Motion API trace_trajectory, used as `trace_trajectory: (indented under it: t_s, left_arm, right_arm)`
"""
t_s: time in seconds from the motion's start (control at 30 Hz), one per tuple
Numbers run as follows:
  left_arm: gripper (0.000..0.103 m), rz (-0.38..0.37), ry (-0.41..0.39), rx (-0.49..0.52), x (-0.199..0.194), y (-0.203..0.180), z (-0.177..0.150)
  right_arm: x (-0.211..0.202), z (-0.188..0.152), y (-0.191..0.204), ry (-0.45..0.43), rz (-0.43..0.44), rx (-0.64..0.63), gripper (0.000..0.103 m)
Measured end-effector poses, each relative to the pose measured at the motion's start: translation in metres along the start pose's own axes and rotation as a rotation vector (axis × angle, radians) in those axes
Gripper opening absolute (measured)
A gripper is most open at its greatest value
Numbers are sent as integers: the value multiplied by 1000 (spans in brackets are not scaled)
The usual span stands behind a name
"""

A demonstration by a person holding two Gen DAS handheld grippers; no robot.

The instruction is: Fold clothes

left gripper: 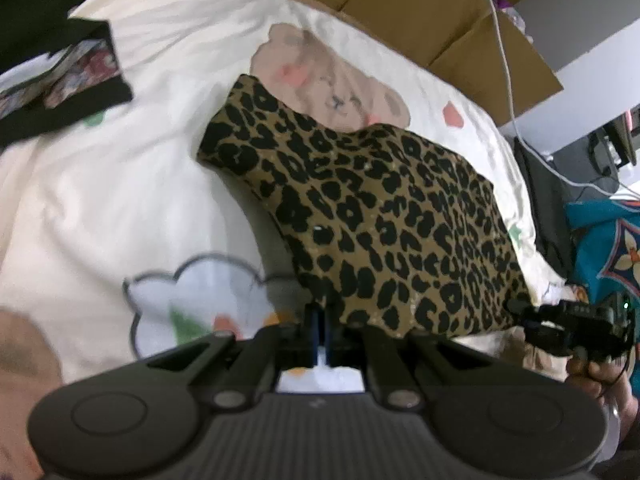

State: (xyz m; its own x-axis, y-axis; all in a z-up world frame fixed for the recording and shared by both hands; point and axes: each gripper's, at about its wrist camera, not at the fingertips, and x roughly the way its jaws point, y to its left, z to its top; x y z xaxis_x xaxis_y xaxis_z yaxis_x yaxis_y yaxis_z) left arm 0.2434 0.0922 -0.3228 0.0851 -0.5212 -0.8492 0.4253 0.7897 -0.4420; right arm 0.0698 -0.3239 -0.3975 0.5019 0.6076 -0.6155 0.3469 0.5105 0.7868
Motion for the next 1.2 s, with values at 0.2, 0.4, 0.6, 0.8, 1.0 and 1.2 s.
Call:
trace_trajectory:
  t_s: [0.2,0.4,0.6,0.8,1.0,1.2]
  left_arm:
    - [3,10,36,-26,-8,-1,-15]
    - [3,27,73,-56,-1,-7,-23]
    - [3,20,108,-96,16,-13,-25]
    - [3,-13,157,-176,29,-11,-30]
    - [3,-18,187,-197,40,-21,-33]
    - [3,-7,227,-205,56,-32,-35]
  right_arm:
    - [-6,-11,5,19,-10,-28,11]
    - [-11,-12,11,16,-26,-55,10]
    - [-16,-4,21,-12,-56,-100,10]
    - [-22,7,32,-48,-86,-141,10]
    - [-24,17,45,-75,-111,-192,10]
    - [-26,26,56,-102,-137,-239,10]
